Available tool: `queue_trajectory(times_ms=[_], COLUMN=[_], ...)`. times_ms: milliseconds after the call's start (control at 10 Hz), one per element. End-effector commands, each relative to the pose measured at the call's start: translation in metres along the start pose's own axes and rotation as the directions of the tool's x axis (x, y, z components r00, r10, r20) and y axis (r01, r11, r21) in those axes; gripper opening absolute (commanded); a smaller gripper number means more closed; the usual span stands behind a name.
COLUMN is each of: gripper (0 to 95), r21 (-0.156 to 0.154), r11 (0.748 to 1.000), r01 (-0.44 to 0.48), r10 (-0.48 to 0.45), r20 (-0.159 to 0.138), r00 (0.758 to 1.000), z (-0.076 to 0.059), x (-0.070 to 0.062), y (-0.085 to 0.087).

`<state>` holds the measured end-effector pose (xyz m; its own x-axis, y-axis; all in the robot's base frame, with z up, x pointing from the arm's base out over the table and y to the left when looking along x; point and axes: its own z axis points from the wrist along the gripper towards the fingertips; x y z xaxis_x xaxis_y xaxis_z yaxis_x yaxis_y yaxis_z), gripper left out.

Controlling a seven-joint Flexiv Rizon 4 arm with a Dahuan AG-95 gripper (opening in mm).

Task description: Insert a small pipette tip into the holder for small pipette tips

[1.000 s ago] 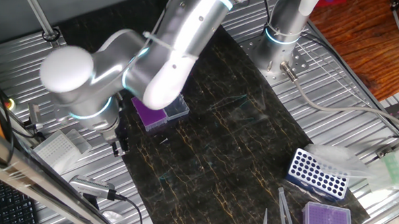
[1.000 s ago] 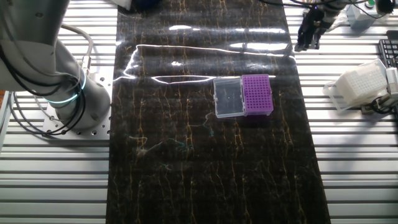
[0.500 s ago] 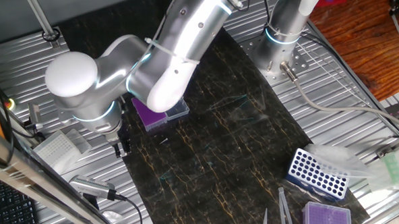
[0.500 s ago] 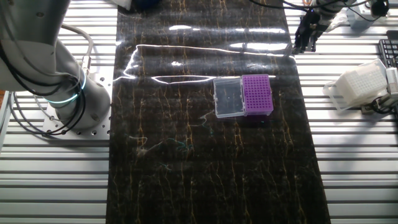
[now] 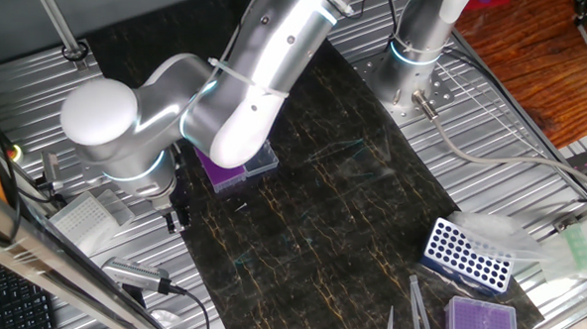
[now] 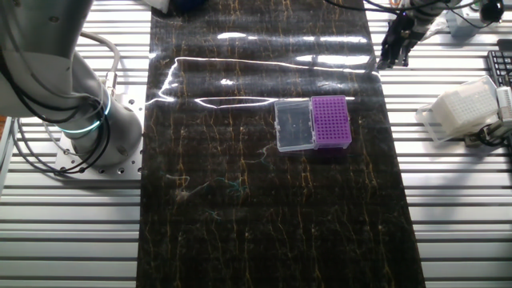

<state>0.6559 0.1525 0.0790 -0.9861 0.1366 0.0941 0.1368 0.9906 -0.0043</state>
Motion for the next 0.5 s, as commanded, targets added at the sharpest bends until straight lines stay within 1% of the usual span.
queue_trajectory(times_ms=[100, 500], gripper=[0.0, 0.0], r21=[0.004, 0.007], r11=[1.0, 1.0], r01=[-0.004, -0.018], r10=[0.004, 0.018], r20=[0.001, 0.012], r00=[1.0, 1.0], z=[0.0006, 0.0005], x=[0.0004, 0.0004], y=[-0.0001, 0.0])
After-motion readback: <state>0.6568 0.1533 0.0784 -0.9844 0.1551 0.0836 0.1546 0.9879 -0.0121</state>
